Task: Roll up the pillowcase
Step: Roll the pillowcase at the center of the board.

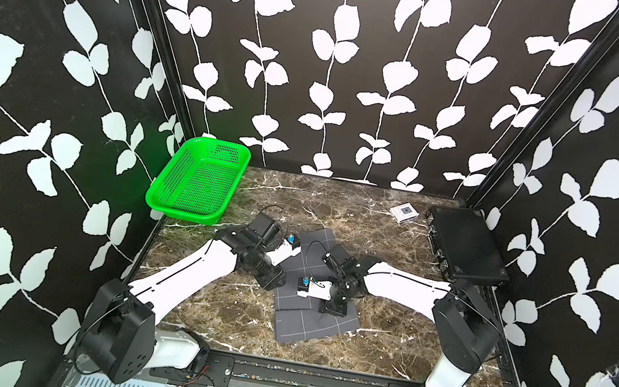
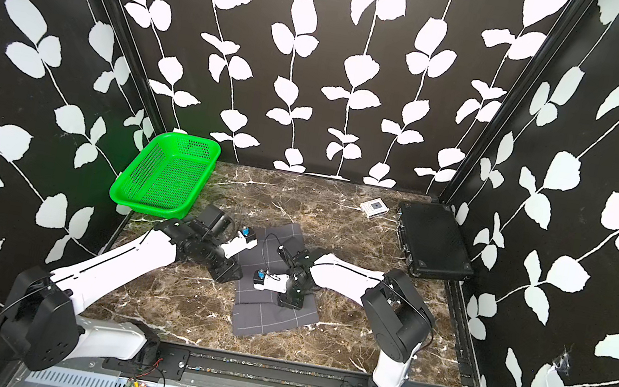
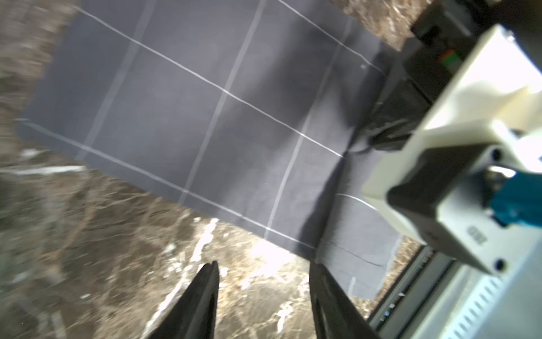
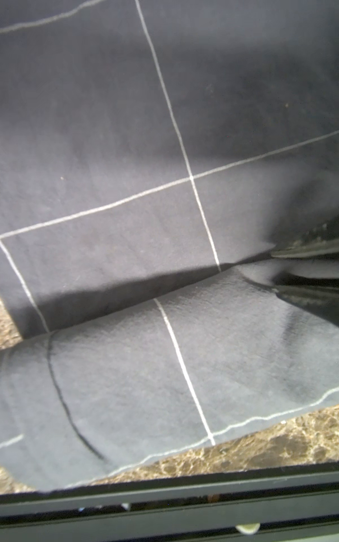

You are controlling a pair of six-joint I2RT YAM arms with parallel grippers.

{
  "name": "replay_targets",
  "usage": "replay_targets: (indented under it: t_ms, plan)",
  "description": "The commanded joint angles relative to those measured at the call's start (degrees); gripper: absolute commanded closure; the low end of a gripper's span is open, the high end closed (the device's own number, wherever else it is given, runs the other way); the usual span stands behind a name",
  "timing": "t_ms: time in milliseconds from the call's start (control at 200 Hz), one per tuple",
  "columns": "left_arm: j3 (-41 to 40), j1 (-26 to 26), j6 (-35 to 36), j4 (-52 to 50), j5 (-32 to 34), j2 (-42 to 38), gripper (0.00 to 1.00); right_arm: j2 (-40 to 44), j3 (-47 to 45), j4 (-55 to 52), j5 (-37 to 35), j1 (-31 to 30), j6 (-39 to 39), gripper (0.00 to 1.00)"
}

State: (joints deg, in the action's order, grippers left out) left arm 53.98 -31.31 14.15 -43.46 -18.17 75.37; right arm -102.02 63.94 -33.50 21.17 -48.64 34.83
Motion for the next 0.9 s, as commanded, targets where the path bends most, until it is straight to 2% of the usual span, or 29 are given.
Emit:
replay_targets:
  t_ms: [0, 180, 330, 445, 580, 735, 890]
  plan:
    - [-0.15, -3.00, 4.70, -1.63, -3.67, 4.01, 0.50, 0.28, -0.59, -1.35, -2.38, 0.21, -1.13, 0.85]
    - [-0.14, -5.68, 8.12, -2.14, -2.84, 8.14, 0.50, 1.37, -1.51, -1.38, -4.08, 0.21, -3.95, 0.92]
    - [-3.75, -5.78, 8.05, 2.16, -2.99, 6.89, 0.49, 1.86, -2.31, -1.62, -4.51, 0.18, -6.72, 0.93]
    - [-2.67, -6.03, 7.46, 1.68, -4.20, 10.11, 0.50, 2.47, -3.18, -1.77, -5.02, 0.21, -8.35, 0.93]
    - [-1.46, -6.29, 9.58, -0.08, -4.04, 12.98, 0.50, 3.93, -4.88, -0.49, -6.59, 0.21, -10.80, 0.84]
    - [-1.59, -6.57, 10.75, 0.02, -3.84, 12.28, 0.50, 6.75, -5.94, 2.81, -7.19, 0.83, -13.64, 0.73]
    - [-1.02, -6.93, 10.99, 0.49, -0.89, 12.46, 0.50, 11.36, -5.69, 0.98, -7.63, 2.04, -14.35, 0.67]
